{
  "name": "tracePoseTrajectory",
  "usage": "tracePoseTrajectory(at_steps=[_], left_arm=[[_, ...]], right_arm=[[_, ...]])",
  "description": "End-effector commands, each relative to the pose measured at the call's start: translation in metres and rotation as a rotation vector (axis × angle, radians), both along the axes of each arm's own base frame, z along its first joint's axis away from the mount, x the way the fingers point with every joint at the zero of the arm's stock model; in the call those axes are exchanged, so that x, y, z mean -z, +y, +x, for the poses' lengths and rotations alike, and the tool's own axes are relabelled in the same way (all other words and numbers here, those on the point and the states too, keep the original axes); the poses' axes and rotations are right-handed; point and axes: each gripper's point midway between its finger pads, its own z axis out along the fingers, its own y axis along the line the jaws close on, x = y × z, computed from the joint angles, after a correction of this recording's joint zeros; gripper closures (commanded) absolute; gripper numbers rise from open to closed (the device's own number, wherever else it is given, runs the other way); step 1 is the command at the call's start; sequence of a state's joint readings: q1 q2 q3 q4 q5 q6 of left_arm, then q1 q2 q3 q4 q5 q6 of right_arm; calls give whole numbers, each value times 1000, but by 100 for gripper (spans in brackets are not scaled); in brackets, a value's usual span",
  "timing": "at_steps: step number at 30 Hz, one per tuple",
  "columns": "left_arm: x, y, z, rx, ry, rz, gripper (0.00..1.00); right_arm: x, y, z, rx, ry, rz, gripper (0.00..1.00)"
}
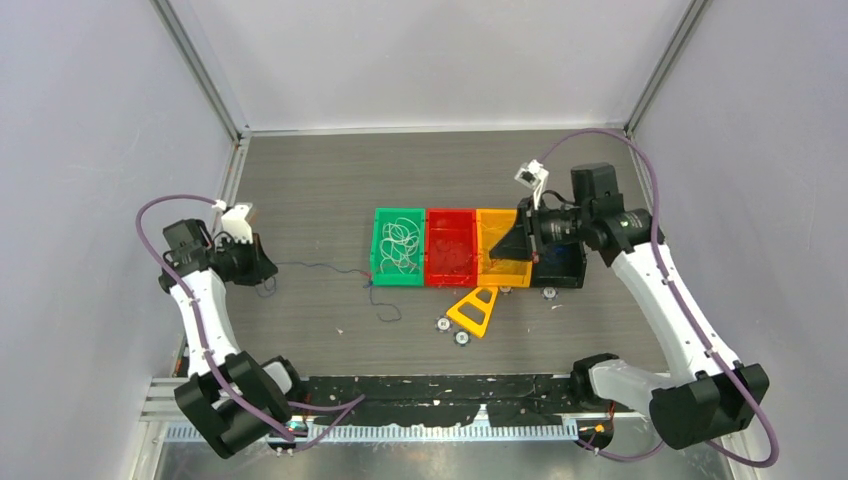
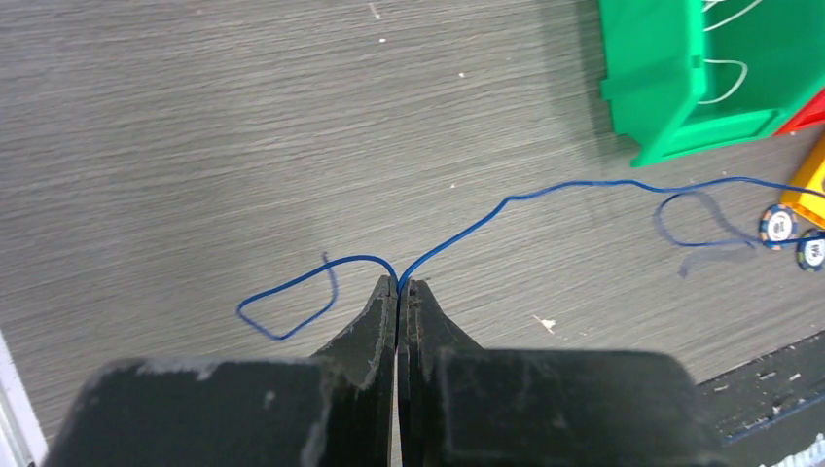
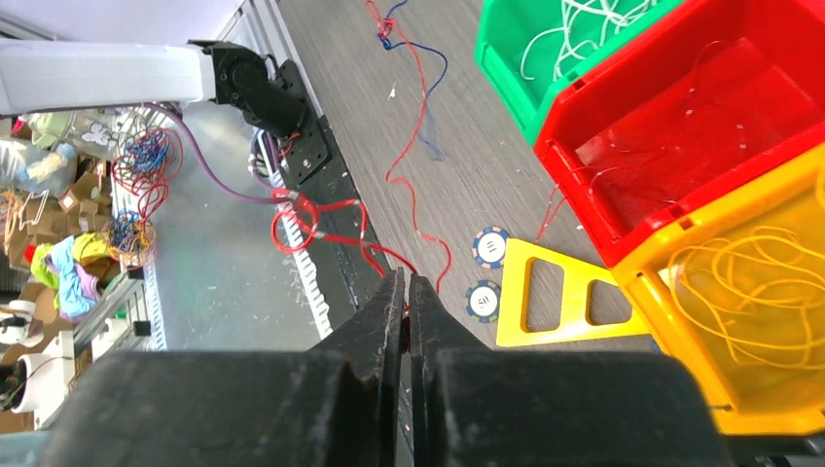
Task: Untangle the cables
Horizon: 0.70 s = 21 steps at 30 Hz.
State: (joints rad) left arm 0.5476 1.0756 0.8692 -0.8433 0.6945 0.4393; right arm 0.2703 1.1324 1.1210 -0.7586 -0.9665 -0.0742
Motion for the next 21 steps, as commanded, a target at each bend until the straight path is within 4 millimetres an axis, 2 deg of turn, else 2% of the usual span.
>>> tracePoseTrajectory(at_steps=[1, 5, 9, 12, 13, 15, 16, 17, 18, 21], left_arm=[[-4, 24, 6, -23, -33, 101, 100], [-4, 14, 1, 23, -53, 91, 100], [-40, -33, -16, 196, -190, -26, 100], [-59, -45, -26, 225, -270, 4, 100], [-61, -44, -29, 229, -280, 41, 100], [-48, -30, -32, 194, -232, 116, 100], [-41, -24, -34, 187, -209, 138, 100], [-32, -15, -35, 169, -175, 157, 100], [-24, -7, -35, 155, -149, 172, 100], [2, 22, -35, 124, -77, 241, 100]], right_arm=[[-25, -20, 5, 41, -55, 24, 95], [-29, -30, 19, 98, -84, -6, 95], [-33, -35, 45, 188, -134, -32, 94], [-52, -32, 61, 212, -178, 3, 95], [-57, -33, 65, 223, -193, 0, 95], [-79, -42, 76, 257, -253, 3, 95], [-86, -54, 83, 291, -262, 14, 94], [-103, -62, 86, 314, -296, 27, 95], [-113, -79, 92, 360, -299, 47, 95], [-165, -112, 95, 448, -379, 104, 95]])
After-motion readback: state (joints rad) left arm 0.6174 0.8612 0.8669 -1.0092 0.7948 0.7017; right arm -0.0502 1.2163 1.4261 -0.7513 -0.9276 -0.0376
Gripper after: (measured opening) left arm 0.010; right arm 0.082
